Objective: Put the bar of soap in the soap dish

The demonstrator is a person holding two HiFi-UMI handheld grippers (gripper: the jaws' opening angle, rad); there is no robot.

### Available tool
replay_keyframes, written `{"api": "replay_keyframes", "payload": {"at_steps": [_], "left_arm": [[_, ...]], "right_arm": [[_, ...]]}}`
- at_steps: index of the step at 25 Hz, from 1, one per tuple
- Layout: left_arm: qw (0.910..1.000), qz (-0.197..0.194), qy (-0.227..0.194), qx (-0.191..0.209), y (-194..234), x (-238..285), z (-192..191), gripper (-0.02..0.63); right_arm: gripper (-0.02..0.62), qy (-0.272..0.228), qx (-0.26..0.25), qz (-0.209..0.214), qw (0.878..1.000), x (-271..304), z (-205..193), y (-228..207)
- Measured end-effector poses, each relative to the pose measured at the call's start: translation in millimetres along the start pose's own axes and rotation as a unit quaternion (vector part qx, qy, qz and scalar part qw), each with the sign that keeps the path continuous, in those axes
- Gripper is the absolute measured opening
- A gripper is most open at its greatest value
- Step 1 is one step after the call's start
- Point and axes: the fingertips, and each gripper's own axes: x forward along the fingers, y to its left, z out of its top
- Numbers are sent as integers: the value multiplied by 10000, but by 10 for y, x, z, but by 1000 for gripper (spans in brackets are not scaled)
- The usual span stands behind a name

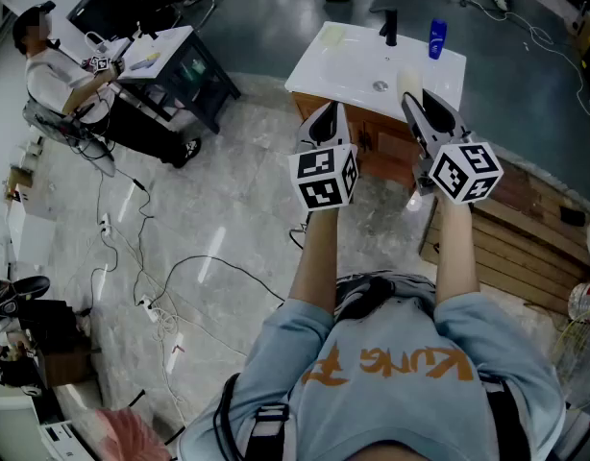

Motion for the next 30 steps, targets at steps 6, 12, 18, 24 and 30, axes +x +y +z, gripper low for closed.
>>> {"api": "replay_keyframes", "payload": {"at_steps": [6,12,18,24,30], "left_arm": [[10000,28,-85,-4,-10,19,53,25],[9999,64,-102,-8,16,60,63,25],[9997,169,-150,-17,105,54,88,25],[9994,273,-221,42,186,55,169,25],[9984,424,-358,80,305,0,293,25]], "right_arm": [[123,-206,177,120,9996,14,101,-15],[123,-133,127,107,9998,73,94,-77],[123,-184,170,163,9996,122,121,-93],[123,-332,217,278,9988,189,227,-98],[123,-476,206,442,9977,281,350,-38]]}}
